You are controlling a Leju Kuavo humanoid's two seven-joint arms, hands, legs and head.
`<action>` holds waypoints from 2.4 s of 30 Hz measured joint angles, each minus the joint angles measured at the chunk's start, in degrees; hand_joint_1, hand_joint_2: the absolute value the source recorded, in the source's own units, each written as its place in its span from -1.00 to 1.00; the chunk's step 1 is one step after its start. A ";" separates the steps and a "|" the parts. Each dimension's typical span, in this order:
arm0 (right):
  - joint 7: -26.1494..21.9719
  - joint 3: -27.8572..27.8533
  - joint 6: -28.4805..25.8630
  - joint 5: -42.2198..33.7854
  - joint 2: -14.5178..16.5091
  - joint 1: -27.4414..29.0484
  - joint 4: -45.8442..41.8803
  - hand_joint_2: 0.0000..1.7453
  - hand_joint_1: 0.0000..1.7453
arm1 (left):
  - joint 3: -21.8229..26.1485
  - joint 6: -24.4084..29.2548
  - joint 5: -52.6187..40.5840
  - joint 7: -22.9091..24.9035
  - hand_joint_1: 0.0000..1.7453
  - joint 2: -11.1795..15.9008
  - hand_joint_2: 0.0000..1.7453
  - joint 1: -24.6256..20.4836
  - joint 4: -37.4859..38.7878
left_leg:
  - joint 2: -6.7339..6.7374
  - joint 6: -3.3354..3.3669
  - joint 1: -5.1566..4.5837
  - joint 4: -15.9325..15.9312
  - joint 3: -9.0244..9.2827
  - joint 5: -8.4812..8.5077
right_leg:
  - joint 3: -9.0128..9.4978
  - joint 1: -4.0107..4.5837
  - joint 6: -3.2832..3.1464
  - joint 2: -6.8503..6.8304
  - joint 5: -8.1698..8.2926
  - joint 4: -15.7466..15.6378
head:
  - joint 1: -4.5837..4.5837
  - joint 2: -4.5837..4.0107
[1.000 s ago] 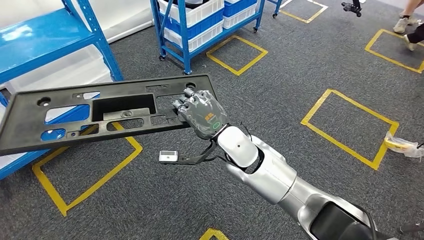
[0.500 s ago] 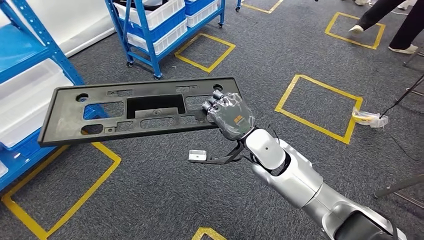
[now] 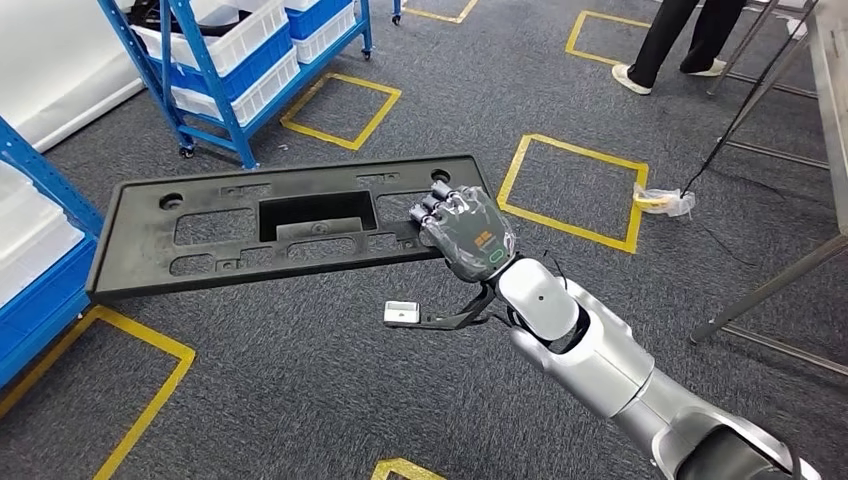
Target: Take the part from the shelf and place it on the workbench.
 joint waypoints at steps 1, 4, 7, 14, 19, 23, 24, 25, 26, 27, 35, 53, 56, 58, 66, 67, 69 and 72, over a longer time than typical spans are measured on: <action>-0.01 -0.09 0.00 -0.01 -0.26 0.05 -0.05 1.00 1.00 | -0.01 -0.04 -0.01 0.01 -1.00 0.01 1.00 -0.02 -0.03 | 0.70 0.45 0.09 -0.45 0.17 0.31 | -0.55 0.06 0.23 -1.44 -0.78 1.11 | 0.03 0.00; -0.01 -0.23 0.03 -0.10 -0.54 0.10 -0.16 1.00 1.00 | -0.02 -0.24 -0.02 0.04 -1.00 0.02 1.00 0.10 -0.09 | 2.79 1.10 -0.03 -0.97 0.27 0.63 | -4.90 0.05 0.75 -5.98 -5.85 10.40 | 0.11 0.00; -0.04 -0.25 0.08 -0.20 -0.66 0.33 -0.16 1.00 1.00 | -0.03 -0.45 -0.02 0.07 -1.00 0.02 1.00 0.15 -0.09 | 5.03 0.97 -0.09 -0.88 0.28 0.39 | -6.44 -0.37 1.22 -6.72 -6.35 14.33 | 0.12 0.00; -0.27 -0.48 0.12 -0.54 -0.92 0.16 -0.19 1.00 1.00 | -0.08 -0.66 -0.02 0.21 -1.00 0.07 1.00 -0.13 -0.13 | 8.84 -1.04 -0.62 -0.40 1.06 -0.94 | 1.27 0.44 -0.43 -9.39 -1.14 -0.17 | 0.08 0.00; -0.39 -0.68 0.16 -0.61 -1.13 0.01 -0.29 1.00 1.00 | -0.16 -0.66 -0.03 0.26 -1.00 0.07 1.00 -0.12 -0.13 | 3.21 -1.82 -0.12 10.33 -3.58 -7.34 | 1.52 0.13 -2.14 -6.48 -0.85 -0.73 | 0.07 0.00; -0.46 -0.68 0.19 -0.63 -1.11 0.15 -0.29 1.00 1.00 | -0.17 -0.67 -0.03 0.37 -1.00 0.09 1.00 -0.08 -0.13 | 2.31 -1.45 -0.19 15.20 -6.99 -6.59 | 1.66 0.49 -2.32 -3.37 -0.91 -0.56 | 0.07 0.00; -0.48 -0.68 0.20 -0.63 -1.11 0.14 -0.29 1.00 1.00 | -0.17 -0.67 -0.03 0.39 -1.00 0.10 1.00 -0.06 -0.13 | 1.57 -1.17 -0.19 11.37 -5.52 -4.00 | 1.73 0.51 -2.27 -2.56 -0.95 -0.46 | 0.07 0.00; -0.49 -0.68 0.20 -0.63 -1.11 0.11 -0.30 1.00 1.00 | -0.17 -0.67 -0.03 0.41 -1.00 0.13 1.00 -0.02 -0.14 | 0.26 -0.83 -0.18 7.32 -3.86 -1.87 | 1.72 0.55 -2.17 -1.80 -1.00 -0.34 | 0.09 0.00; -0.49 -0.68 0.21 -0.63 -1.11 0.08 -0.31 1.00 1.00 | -0.18 -0.67 -0.03 0.42 -1.00 0.16 1.00 0.01 -0.14 | -0.92 -0.56 -0.15 3.83 -2.43 -0.43 | 1.62 0.55 -1.98 -1.07 -1.04 -0.18 | 0.09 0.00; -0.49 -0.69 0.22 -0.64 -1.11 0.05 -0.32 1.00 1.00 | -0.19 -0.67 -0.03 0.42 -1.00 0.20 1.00 0.02 -0.15 | -1.84 -0.35 -0.19 1.72 -1.55 0.22 | 1.43 0.48 -1.68 -0.44 -1.01 -0.11 | 0.10 0.00; -1.04 -0.92 -0.01 -1.70 -1.38 1.04 0.26 1.00 1.00 | -0.31 -1.04 -0.04 2.94 -1.00 0.21 1.00 0.29 -0.49 | 2.69 1.53 -0.30 -1.09 -0.22 1.11 | -4.57 0.28 0.34 -6.00 -6.68 11.00 | 0.11 0.00; -1.31 -1.23 -0.87 -1.68 -0.52 2.09 2.46 1.00 1.00 | -0.32 -3.20 -0.04 3.60 -1.00 -0.43 1.00 1.10 -3.19 | 2.53 -1.44 -0.21 15.99 -7.29 -7.43 | 1.80 0.43 -2.46 -4.05 -0.87 -0.80 | 0.09 0.00; -1.39 -1.23 -0.87 -1.68 -0.39 2.06 2.52 1.00 1.00 | -0.32 -3.35 -0.04 3.60 -1.00 -0.46 1.00 1.18 -3.46 | 0.12 -0.91 -0.12 5.76 -3.40 -1.08 | 1.80 0.43 -2.14 -1.67 -1.05 -0.35 | 0.09 0.00; -1.38 -1.23 -0.87 -1.68 -0.26 2.01 2.59 1.00 1.00 | -0.32 -3.47 -0.04 3.60 -1.00 -0.48 1.00 1.22 -3.70 | -1.83 -0.59 -0.15 1.41 -1.55 0.45 | 1.44 0.28 -1.51 -0.32 -1.06 -0.08 | 0.09 0.00; -1.27 -1.31 -0.75 -1.68 -0.32 1.53 2.92 1.00 1.00 | -0.30 -4.26 -0.04 3.69 -1.00 -0.84 1.00 1.20 -4.83 | 3.07 1.44 -0.30 -1.02 -0.50 1.50 | -4.82 0.23 0.33 -5.92 -7.39 12.11 | 0.26 0.00; -1.22 -1.31 -0.66 -1.68 -0.32 1.51 3.01 1.00 1.00 | -0.30 -4.35 -0.04 3.69 -1.00 -0.87 1.00 1.23 -4.88 | 3.81 1.43 -0.33 -1.00 -0.50 1.43 | -6.05 0.13 0.45 -6.34 -8.17 14.77 | 0.27 0.00; -1.16 -1.33 -0.37 -1.67 -0.33 1.38 3.20 1.00 1.00 | -0.30 -4.59 -0.04 3.69 -1.00 -0.91 1.00 1.23 -4.95 | 5.29 1.30 -0.33 -0.90 -0.41 1.20 | -5.36 -0.04 0.61 -6.88 -6.48 13.76 | 0.27 0.00; -1.08 -1.61 0.41 -1.74 -0.59 -0.09 3.32 1.00 1.00 | -0.30 -4.86 -0.04 3.69 -1.00 -1.02 1.00 1.15 -4.98 | 7.12 0.63 -0.62 -0.45 -0.16 0.54 | 0.64 0.30 0.25 -9.84 -1.84 2.48 | 0.26 0.00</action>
